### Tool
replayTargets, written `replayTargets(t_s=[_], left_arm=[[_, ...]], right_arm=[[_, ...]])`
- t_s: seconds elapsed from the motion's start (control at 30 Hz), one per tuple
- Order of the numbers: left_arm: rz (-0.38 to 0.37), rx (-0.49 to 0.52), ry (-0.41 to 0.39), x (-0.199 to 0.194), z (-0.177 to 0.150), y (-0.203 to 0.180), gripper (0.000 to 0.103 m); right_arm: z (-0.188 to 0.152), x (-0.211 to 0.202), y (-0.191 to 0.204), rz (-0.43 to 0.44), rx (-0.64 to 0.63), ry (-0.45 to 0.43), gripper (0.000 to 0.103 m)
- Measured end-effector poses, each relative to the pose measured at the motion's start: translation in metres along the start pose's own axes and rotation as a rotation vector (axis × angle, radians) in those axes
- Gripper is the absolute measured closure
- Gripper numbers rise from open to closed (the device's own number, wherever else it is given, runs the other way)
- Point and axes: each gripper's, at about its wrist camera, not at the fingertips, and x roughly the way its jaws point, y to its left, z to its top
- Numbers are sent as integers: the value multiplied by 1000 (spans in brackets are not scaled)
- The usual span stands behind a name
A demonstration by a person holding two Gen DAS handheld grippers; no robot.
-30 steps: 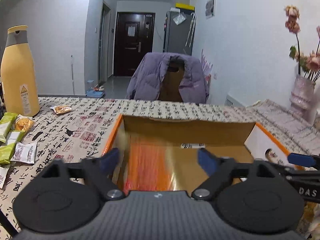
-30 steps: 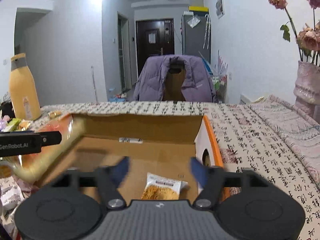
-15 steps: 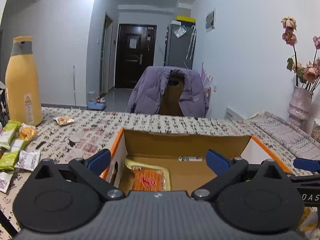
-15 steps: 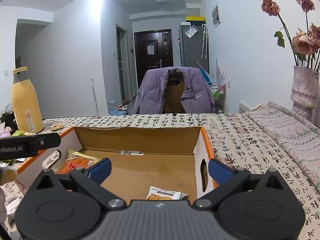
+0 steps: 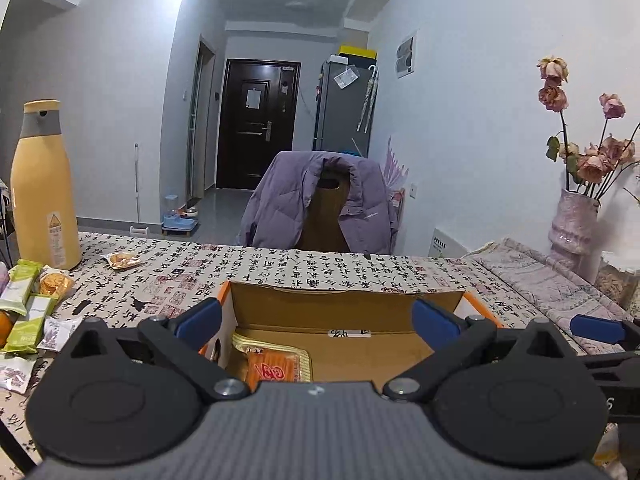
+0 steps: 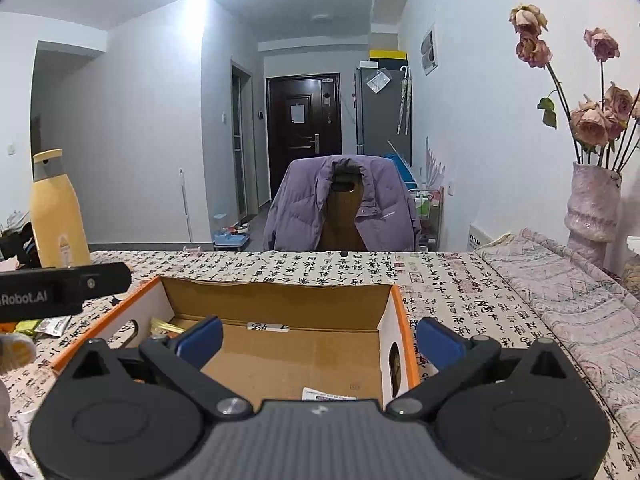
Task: Organize snacks
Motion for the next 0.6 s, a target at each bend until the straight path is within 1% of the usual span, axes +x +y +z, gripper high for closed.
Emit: replayTargets(t_s=[0.27,0.6], left_arm=[[-3,22,-3,-35,-10,-5,0],[1,26,23,-75,-39,0,0]], right_arm=[[-13,-35,0,1,8,5,0],[-46,-70,3,0,1,50,0]])
